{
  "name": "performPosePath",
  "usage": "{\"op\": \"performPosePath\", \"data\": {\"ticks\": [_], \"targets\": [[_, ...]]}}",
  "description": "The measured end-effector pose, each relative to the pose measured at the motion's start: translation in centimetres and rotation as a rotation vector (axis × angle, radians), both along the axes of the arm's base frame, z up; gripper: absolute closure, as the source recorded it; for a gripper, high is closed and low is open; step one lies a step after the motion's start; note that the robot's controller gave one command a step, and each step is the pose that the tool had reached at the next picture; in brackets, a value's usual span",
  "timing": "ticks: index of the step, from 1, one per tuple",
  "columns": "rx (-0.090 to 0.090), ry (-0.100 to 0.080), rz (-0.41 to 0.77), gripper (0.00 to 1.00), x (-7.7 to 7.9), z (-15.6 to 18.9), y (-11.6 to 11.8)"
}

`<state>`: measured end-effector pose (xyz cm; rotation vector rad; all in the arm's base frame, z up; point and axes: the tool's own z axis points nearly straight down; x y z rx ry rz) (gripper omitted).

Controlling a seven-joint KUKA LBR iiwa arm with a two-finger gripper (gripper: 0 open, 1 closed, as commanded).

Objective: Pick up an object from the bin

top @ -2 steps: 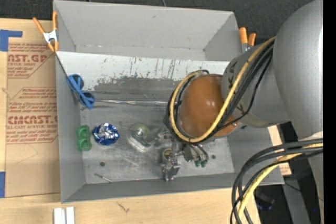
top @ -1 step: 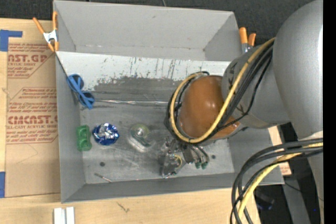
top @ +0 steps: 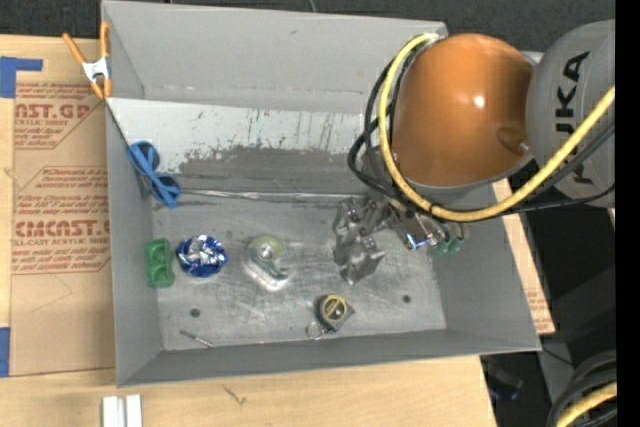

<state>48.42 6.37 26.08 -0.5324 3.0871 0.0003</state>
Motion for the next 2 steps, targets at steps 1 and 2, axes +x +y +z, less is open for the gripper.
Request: {"op": "performPosePath", "data": {"ticks": [1, 2], "targets": [[-0.001, 0.008, -0.001, 0.00, -0.1, -0.4, 0.0], [-0.002, 0.014, 0.128, 0.00, 1.9, -10.8, -1.6]]}}
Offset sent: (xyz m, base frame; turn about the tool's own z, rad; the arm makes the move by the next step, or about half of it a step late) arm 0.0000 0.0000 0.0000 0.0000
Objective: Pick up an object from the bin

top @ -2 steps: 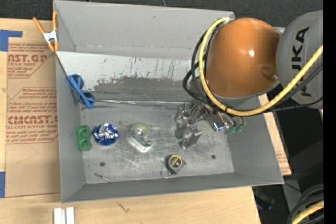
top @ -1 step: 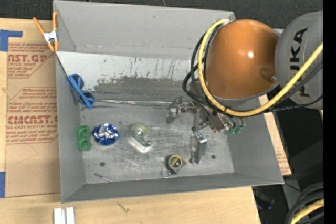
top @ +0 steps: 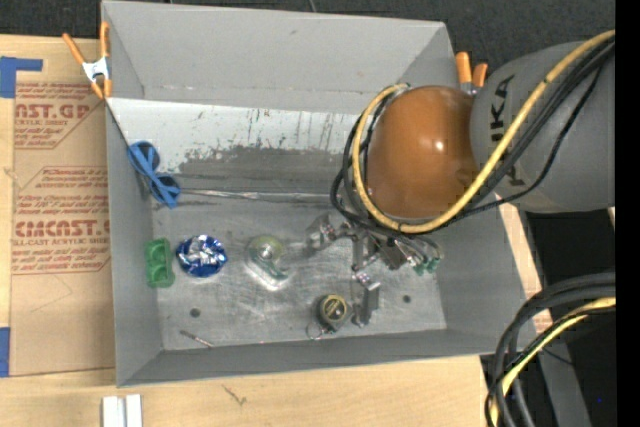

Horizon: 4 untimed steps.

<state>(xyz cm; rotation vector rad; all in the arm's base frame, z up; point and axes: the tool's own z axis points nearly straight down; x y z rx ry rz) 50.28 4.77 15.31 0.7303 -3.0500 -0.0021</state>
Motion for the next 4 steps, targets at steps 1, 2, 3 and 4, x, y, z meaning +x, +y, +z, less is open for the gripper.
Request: {"op": "performPosePath", "data": {"ticks": [1, 2, 3, 4], "targets": [[0.001, -0.006, -0.001, 1.00, 0.1, 0.4, 0.1], [-0.001, -0.004, -0.214, 1.00, -1.0, -1.8, -1.5], [0.003, -0.007, 0.060, 1.00, -1.5, -0.4, 4.0], [0.000, -0.014, -0.104, 1.00, 0.3, 8.2, -1.5]]}}
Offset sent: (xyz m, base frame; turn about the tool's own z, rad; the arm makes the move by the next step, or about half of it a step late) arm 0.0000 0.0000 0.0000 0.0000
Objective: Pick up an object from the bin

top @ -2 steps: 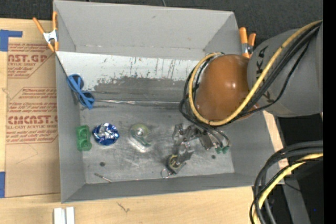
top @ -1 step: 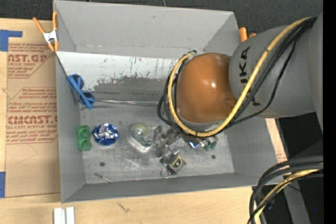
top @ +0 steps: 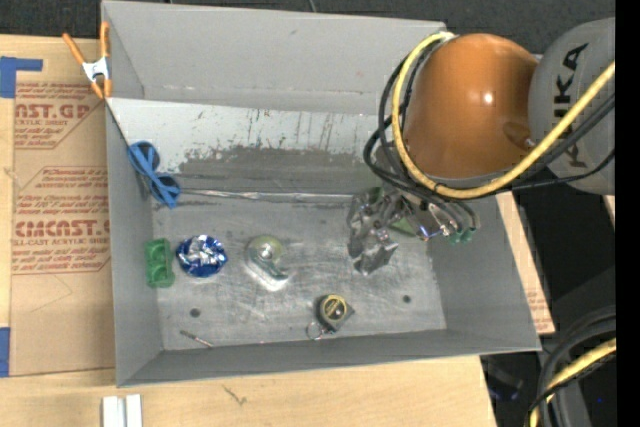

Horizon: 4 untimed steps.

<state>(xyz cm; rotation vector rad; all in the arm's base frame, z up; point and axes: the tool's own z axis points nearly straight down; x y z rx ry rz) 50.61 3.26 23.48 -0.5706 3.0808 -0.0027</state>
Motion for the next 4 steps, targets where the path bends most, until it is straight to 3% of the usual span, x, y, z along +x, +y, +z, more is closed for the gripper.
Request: {"op": "performPosePath", "data": {"ticks": [1, 2, 3, 4], "targets": [[0.001, 0.006, 0.004, 0.00, -0.2, -0.3, 0.2], [0.002, -0.014, 0.214, 0.00, -1.4, -16.2, -0.1], [0.003, -0.008, 0.213, 1.00, -1.6, -16.1, 0.0], [-0.001, -0.002, 0.310, 1.00, 0.1, -0.3, 0.0]]}}
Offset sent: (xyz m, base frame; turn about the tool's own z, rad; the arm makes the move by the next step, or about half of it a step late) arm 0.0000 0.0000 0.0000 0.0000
